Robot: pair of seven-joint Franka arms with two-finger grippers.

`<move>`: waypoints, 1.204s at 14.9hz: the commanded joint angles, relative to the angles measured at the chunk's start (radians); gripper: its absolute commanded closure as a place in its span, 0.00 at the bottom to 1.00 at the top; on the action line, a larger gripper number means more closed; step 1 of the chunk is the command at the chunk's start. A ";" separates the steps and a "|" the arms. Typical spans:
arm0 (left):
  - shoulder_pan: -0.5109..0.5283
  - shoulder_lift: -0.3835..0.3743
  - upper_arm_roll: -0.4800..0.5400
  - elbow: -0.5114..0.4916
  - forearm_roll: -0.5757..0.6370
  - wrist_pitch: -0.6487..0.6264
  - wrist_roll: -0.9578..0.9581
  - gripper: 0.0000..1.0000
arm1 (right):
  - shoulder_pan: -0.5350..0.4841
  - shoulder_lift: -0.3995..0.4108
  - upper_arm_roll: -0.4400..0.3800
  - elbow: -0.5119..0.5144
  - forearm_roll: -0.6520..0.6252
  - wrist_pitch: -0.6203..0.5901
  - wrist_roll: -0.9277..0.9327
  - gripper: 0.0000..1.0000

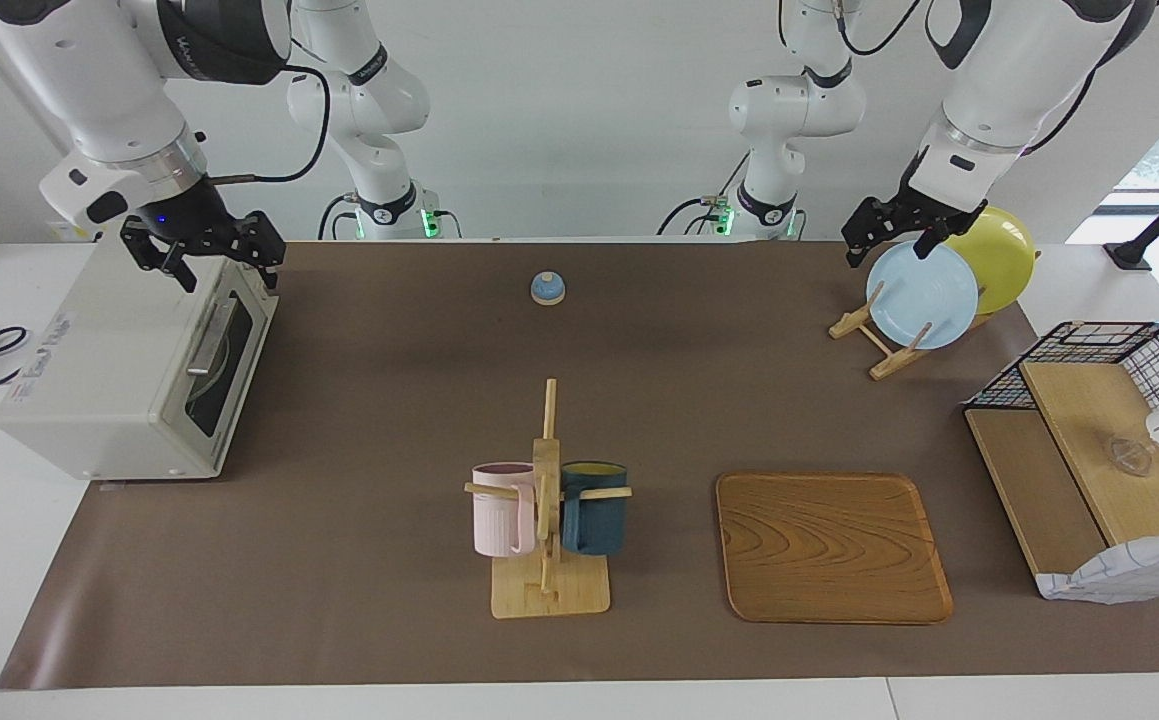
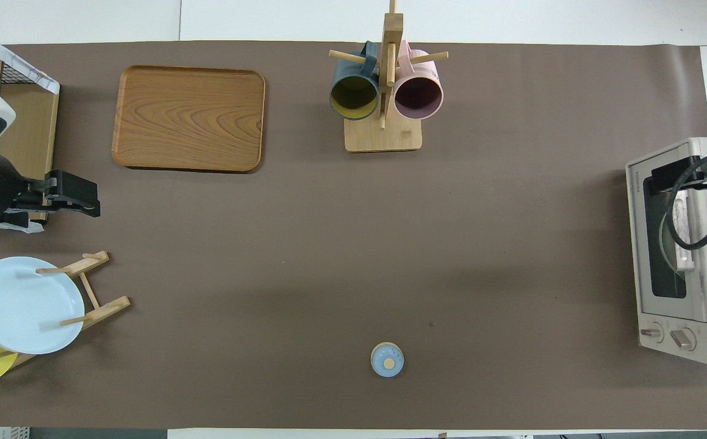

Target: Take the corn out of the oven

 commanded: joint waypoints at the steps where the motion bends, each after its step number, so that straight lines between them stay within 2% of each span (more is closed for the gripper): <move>1: 0.008 -0.010 -0.004 0.002 0.015 -0.006 0.004 0.00 | 0.006 -0.003 -0.006 -0.004 0.021 -0.002 0.008 0.00; 6: 0.008 -0.010 -0.004 0.002 0.014 -0.006 0.004 0.00 | 0.000 -0.004 -0.008 -0.012 0.021 -0.007 0.000 0.00; 7: 0.008 -0.010 -0.004 0.001 0.014 -0.006 0.004 0.00 | -0.005 -0.012 -0.008 -0.030 0.021 0.005 0.000 0.25; 8: 0.008 -0.010 -0.004 0.001 0.015 -0.006 0.004 0.00 | -0.003 -0.018 -0.008 -0.046 0.018 0.008 0.002 0.55; 10: 0.008 -0.010 -0.004 0.001 0.015 -0.006 0.004 0.00 | 0.005 -0.040 -0.008 -0.105 0.018 0.025 -0.007 0.99; 18: 0.008 -0.010 -0.004 0.001 0.015 -0.006 0.004 0.00 | 0.023 -0.054 0.009 -0.131 -0.082 0.057 -0.021 1.00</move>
